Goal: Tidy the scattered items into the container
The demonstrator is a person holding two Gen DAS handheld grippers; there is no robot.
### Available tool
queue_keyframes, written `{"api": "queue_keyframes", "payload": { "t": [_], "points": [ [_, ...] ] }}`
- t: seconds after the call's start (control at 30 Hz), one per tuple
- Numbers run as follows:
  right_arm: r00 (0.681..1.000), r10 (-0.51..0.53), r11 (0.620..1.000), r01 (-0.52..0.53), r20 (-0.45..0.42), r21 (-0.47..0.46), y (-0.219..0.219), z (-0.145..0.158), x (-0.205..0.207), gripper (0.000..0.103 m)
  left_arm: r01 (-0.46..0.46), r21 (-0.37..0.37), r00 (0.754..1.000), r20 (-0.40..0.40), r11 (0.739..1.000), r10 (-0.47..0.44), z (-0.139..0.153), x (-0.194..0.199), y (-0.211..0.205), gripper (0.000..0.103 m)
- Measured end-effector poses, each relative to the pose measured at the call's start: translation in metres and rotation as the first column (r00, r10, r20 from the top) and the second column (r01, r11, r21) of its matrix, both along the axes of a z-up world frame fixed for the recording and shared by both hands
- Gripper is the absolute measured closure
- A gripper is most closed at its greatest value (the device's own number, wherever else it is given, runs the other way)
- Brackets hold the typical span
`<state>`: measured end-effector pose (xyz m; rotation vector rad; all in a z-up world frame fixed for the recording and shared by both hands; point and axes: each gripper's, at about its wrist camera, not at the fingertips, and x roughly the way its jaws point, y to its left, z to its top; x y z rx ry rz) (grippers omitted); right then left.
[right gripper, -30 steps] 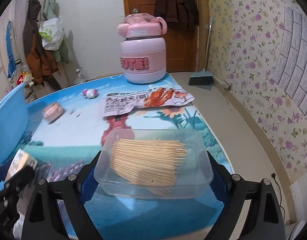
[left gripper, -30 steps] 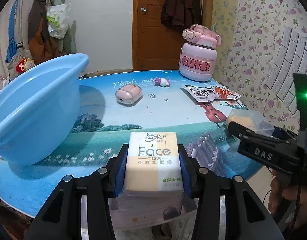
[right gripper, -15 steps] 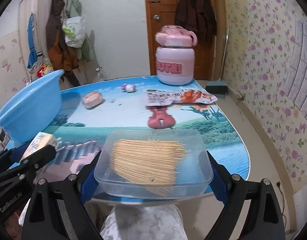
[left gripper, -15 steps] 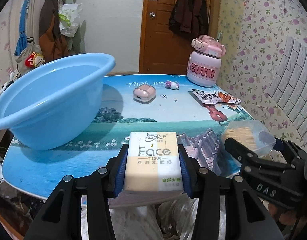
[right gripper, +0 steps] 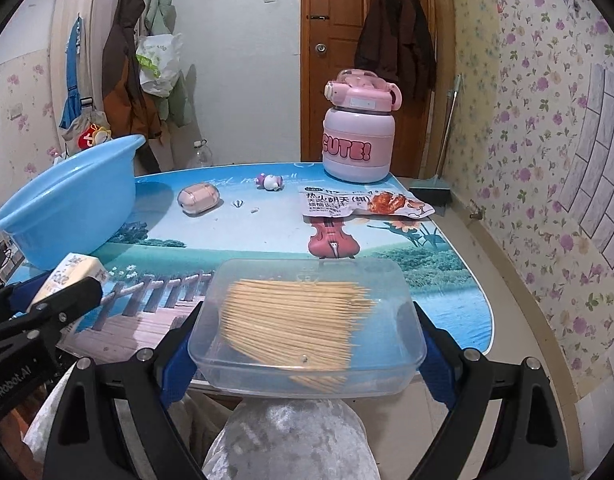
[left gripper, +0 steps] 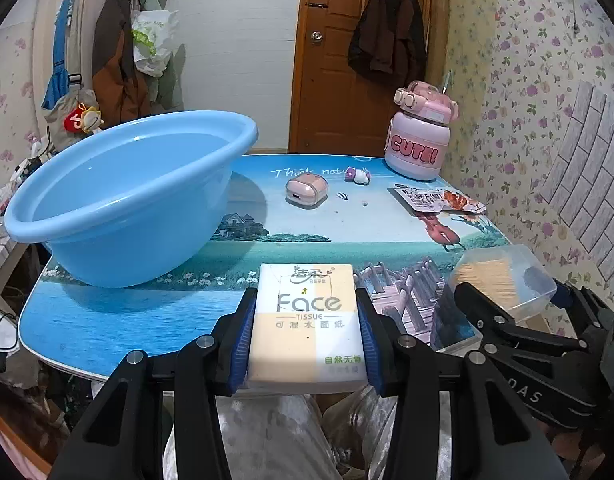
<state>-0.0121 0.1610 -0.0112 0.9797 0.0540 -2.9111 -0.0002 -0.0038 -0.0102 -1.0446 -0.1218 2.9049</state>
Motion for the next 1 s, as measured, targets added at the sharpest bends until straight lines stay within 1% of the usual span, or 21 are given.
{"api": "queue_keyframes", "payload": {
  "t": [0.13,0.3,0.67,0.73,0.9,1.0],
  "points": [
    [1.0,0.0,1.0,0.0,0.001,0.0,0.0,0.0,0.0,0.01,0.0,-0.007,1.0,-0.012,1.0,0.0,0.003,0.002,0.0,0.059],
    [1.0,-0.006,1.0,0.006,0.004,0.0,0.001,0.0,0.0,0.01,0.0,-0.01,1.0,-0.003,1.0,0.0,0.0,0.003,0.0,0.059],
    [1.0,-0.009,1.0,0.01,0.008,-0.01,0.003,-0.002,0.0,0.01,-0.002,-0.018,1.0,-0.014,1.0,0.001,0.004,0.005,0.0,0.059],
    [1.0,-0.012,1.0,0.012,0.009,-0.016,0.004,-0.002,0.0,0.01,0.0,-0.011,1.0,-0.02,1.0,-0.001,0.007,0.007,0.0,0.059],
    [1.0,-0.017,0.999,0.018,0.019,-0.03,0.008,-0.004,-0.002,0.01,0.009,-0.019,0.997,-0.075,1.0,-0.01,0.024,0.013,0.001,0.059],
    [1.0,-0.016,0.999,0.017,0.019,-0.029,0.008,-0.003,-0.002,0.01,0.009,-0.009,0.996,-0.092,1.0,-0.009,0.033,0.015,-0.001,0.059]
  ]
}}
